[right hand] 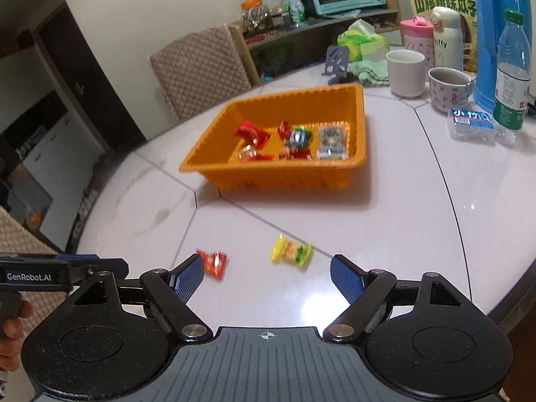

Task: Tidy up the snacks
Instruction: 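Open both grippers over the orange tray and withdraw toward the remaining candies, then grasp the red candy packet with the left gripper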

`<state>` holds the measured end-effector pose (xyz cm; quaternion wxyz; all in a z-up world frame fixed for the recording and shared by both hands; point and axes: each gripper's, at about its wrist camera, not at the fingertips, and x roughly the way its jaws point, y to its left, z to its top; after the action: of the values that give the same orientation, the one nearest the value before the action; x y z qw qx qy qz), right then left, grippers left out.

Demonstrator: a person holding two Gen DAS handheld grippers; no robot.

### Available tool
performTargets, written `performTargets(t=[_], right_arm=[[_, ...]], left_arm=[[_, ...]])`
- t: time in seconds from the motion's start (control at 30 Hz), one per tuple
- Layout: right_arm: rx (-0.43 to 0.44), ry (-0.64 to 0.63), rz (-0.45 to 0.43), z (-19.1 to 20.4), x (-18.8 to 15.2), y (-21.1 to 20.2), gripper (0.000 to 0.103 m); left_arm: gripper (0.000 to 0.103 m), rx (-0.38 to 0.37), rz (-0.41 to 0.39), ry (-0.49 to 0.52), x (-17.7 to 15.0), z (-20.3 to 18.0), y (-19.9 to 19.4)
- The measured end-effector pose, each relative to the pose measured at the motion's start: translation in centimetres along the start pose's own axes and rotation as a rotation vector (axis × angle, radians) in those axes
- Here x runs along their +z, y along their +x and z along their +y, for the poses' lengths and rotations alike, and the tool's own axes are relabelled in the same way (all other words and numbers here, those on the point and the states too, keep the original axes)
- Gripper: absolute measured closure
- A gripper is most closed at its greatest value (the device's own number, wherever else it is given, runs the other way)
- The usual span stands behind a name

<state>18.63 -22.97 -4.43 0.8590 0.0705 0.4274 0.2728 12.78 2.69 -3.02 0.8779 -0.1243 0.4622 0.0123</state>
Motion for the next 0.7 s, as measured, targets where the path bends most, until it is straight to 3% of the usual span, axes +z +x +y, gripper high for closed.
performTargets(t=[0.3,0.7], right_arm=[[-0.006,-0.022,0.064,0.3,-2.5,0.4,0.021],[-0.027,-0.038,0.12,0.6,-4.1,1.3,0.021]], left_arm=[[0.032,0.015,0.049,-0.004,-3.0,-0.6,0.8],[0.032,0.003,0.082,0.019,-4.7,-1.2,1.8]])
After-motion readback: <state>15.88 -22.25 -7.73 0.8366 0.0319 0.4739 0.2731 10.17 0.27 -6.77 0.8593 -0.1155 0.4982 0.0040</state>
